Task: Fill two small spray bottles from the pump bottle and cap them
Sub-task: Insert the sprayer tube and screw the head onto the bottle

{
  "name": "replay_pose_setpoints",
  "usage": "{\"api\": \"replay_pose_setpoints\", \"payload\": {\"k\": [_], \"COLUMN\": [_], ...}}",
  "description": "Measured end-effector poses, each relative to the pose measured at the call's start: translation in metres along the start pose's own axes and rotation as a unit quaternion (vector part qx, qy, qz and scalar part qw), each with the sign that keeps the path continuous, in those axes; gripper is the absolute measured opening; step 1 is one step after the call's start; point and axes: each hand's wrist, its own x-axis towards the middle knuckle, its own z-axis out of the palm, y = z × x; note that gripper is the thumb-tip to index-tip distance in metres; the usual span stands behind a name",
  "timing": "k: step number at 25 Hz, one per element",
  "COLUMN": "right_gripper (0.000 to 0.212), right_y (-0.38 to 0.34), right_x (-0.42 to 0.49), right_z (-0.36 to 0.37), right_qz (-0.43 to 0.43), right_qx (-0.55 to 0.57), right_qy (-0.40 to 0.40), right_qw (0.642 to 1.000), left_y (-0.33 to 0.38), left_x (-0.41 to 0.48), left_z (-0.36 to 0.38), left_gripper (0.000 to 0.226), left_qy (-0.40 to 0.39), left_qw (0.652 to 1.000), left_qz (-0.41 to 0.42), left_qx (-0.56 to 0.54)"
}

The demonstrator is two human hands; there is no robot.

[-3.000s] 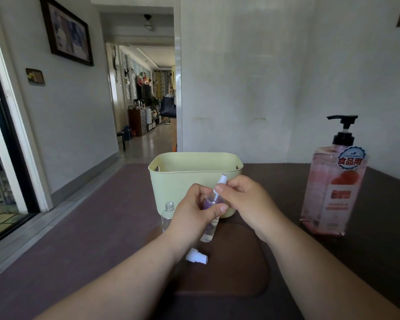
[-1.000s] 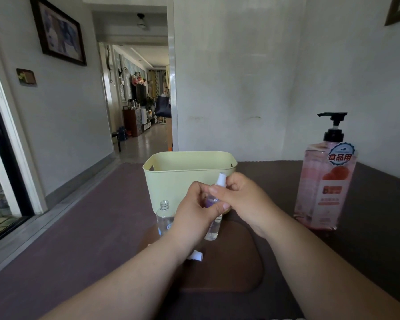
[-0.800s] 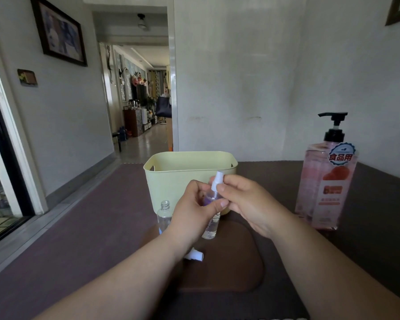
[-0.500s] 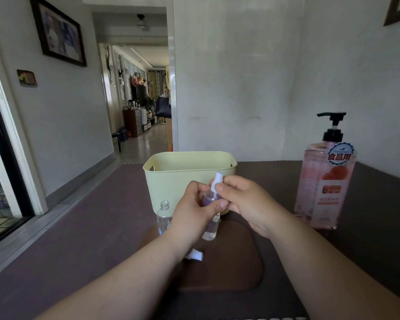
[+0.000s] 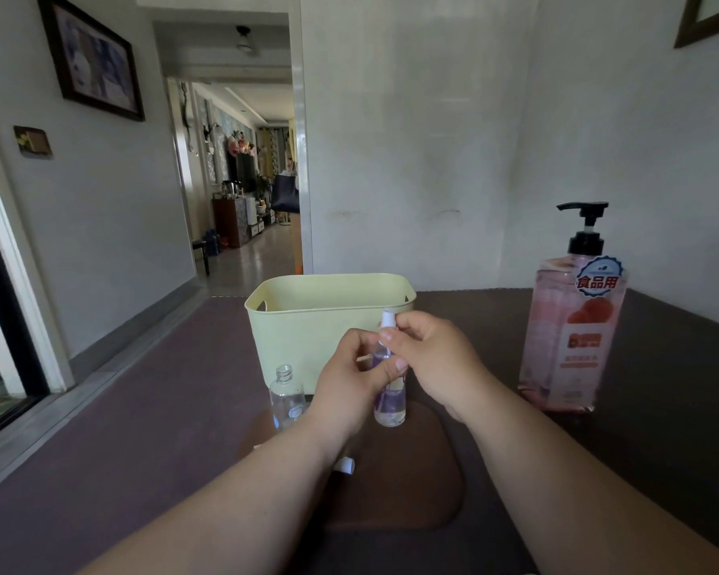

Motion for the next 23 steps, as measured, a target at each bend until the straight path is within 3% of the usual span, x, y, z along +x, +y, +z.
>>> {"api": "replay_pose_setpoints", "payload": {"k": [5,10,16,18,20,23], "right_gripper": [0.009,0.032,0.039,0.038,0.036,0.03], "right_y": [0.01,0.016,0.013,0.009,0.005,-0.003], "right_x": [0.001,0.004,0.004,0.003,0.002,0.001], "right_z": [0.002,0.0,-0.004,-0.004,-0.004,-0.003], "right_qz": [0.011,0.028,0.028,0.029,0.024,0.0], "right_qx": [-0.014,-0.026,-0.036,-0.03,-0.026,-0.031], "right_qy": [-0.008,-0.016,0.007,0.015,0.026,0.063], "right_qw": [1.0,0.999,0.999,0.999,0.999,0.998], "left_y": [-0.012,-0.017,-0.012,-0.007,0.002,0.02], "left_x": [0.001,0.004,0.003,0.001,-0.004,-0.012], "left_z": [0.0,-0.001,-0.006,-0.009,-0.012,-0.033], "left_gripper": [0.029,0.038,0.082,0.085,0.082,0.062], "left_qy": [-0.017,-0.053,-0.038,-0.028,-0.029,0.012], "left_qw": [0.997,0.997,0.997,0.998,0.998,0.994], "left_qz": [-0.052,-0.054,-0.064,-0.063,-0.044,0.075], "left_qx": [-0.055,-0.035,-0.009,0.009,0.018,0.08]}}
